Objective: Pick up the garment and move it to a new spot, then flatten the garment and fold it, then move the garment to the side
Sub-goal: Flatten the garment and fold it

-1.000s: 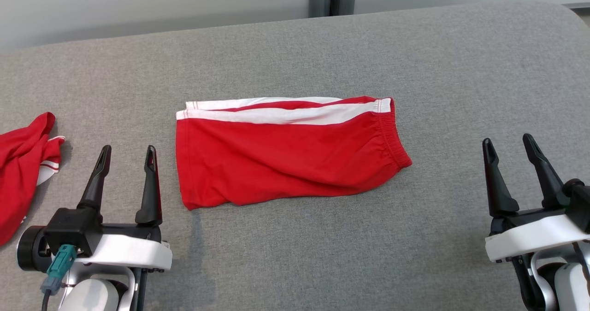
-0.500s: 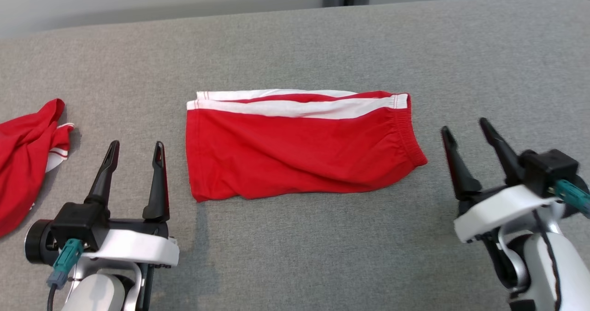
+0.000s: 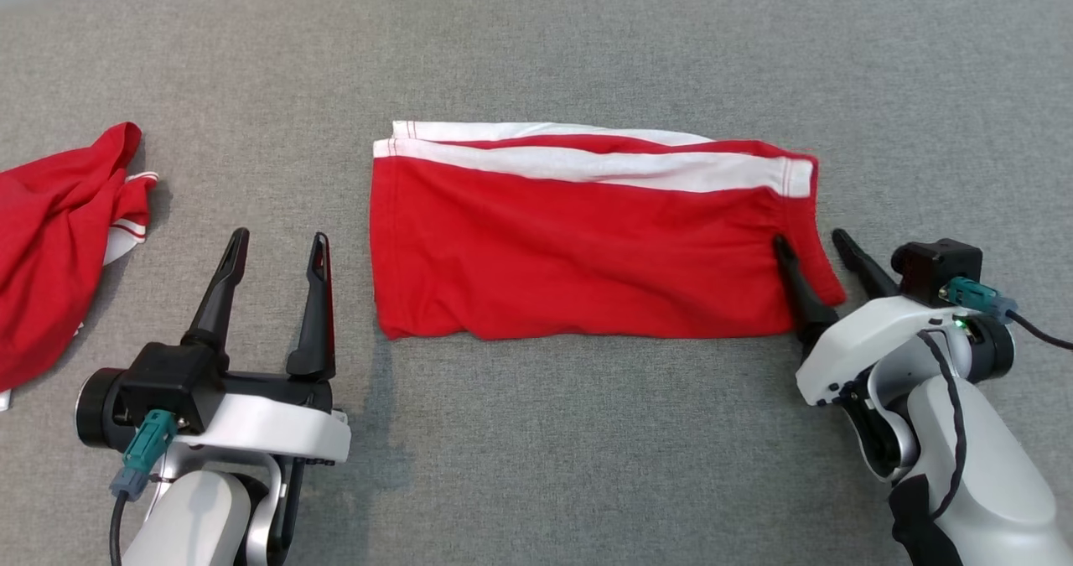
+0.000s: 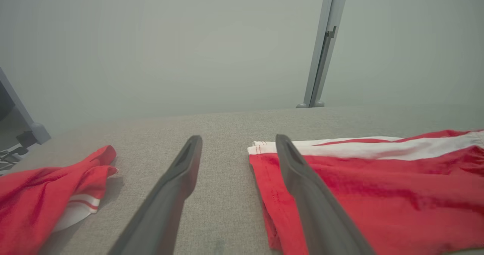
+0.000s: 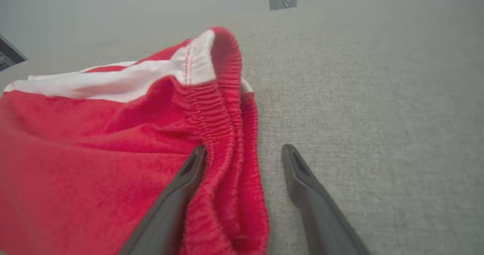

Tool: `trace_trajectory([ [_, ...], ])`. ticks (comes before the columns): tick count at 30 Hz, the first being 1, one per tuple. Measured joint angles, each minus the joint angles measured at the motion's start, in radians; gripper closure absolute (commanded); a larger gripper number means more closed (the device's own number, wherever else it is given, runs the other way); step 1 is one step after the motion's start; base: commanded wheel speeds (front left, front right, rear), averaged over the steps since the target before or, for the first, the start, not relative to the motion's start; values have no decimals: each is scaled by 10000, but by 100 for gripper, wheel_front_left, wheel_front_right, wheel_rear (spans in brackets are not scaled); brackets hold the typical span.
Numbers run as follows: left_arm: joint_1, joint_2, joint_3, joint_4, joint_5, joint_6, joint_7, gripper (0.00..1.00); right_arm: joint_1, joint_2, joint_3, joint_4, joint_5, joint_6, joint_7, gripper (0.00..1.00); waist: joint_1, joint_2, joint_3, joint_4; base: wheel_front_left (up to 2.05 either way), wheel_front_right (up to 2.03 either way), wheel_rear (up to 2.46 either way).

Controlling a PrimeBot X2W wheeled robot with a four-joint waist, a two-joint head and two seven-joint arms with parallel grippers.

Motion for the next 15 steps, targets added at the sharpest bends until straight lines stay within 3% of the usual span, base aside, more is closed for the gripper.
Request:
trace_trajectory([
  [5, -113, -48, -23, 155, -23, -21, -46, 0, -381, 69, 180, 986, 604, -2, -107, 0, 0, 0, 115, 12, 0, 0, 0],
  [6, -118, -48, -19, 169, -29, -21, -75, 0, -464, 81, 263, 1108, 779, 0, -115, 10, 0, 0, 127, -4, 0, 0, 0],
  [7, -121, -48, -19, 188, -29, -21, -96, 0, -522, 79, 311, 1212, 924, 0, -119, 55, 0, 0, 137, -24, 0, 0, 0],
  [8, -125, -56, -23, 207, -29, -21, -107, 0, -579, 79, 380, 1294, 1051, 0, -196, 72, 0, 0, 144, -47, 0, 0, 0],
  [9, -133, -52, -19, 215, -29, -23, -113, 0, -626, 79, 485, 1361, 1206, 0, -253, 100, 0, 0, 150, -72, 0, 0, 0],
  [15, -157, 2, 12, 221, -29, -17, -119, 0, -698, -73, 704, 1503, 1891, 29, -723, 100, 1, 0, 143, -300, 0, 0, 0],
])
